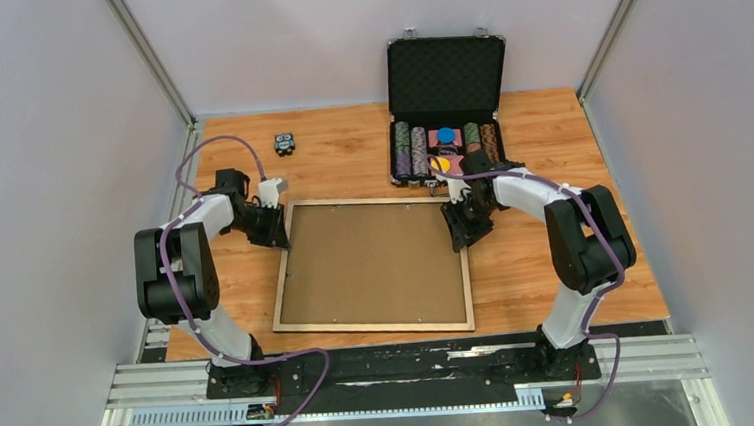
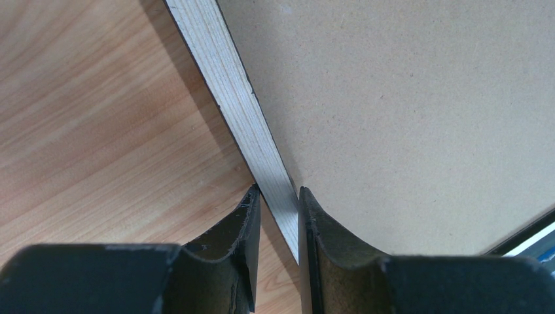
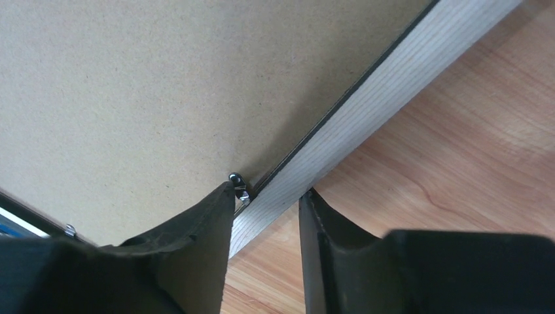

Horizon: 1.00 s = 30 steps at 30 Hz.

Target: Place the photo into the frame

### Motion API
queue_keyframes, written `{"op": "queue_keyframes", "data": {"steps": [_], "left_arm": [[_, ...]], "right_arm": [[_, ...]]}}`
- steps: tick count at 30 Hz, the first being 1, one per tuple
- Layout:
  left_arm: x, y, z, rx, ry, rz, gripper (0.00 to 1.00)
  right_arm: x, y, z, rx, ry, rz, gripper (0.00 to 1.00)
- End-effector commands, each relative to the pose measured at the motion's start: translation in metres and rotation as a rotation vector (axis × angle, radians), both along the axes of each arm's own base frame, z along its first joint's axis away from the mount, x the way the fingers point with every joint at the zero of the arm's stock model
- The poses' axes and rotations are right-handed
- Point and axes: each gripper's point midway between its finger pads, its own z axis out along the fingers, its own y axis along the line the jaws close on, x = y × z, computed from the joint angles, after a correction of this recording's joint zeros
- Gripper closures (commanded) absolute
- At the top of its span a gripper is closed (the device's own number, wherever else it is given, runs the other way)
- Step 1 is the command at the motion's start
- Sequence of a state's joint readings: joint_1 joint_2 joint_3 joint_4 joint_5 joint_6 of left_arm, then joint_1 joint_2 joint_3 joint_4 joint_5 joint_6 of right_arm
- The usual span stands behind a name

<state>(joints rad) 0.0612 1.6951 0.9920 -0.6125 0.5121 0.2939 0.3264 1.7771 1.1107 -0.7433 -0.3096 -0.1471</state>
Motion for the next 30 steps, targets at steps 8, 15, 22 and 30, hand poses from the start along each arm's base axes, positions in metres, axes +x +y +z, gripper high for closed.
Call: {"op": "queue_keyframes", "data": {"steps": [8, 15, 22, 30], "left_arm": [[0.008, 0.001, -0.006, 0.017, -0.024, -0.031, 0.71], [0.008, 0.001, -0.006, 0.016, -0.025, -0.032, 0.71], [0.007, 0.000, -0.005, 0.011, -0.024, -0.034, 0.71], [0.007, 0.000, -0.005, 0.010, -0.024, -0.037, 0.71]], "right_arm": [[0.009, 0.025, -0.004, 0.098, -0.087, 0.154, 0.64], [0.015, 0.027, -0.003, 0.101, -0.102, 0.166, 0.70], [0.027, 0.026, -0.002, 0.102, -0.152, 0.196, 0.69], [0.043, 0.025, 0.017, 0.116, -0.231, 0.174, 0.51]]}}
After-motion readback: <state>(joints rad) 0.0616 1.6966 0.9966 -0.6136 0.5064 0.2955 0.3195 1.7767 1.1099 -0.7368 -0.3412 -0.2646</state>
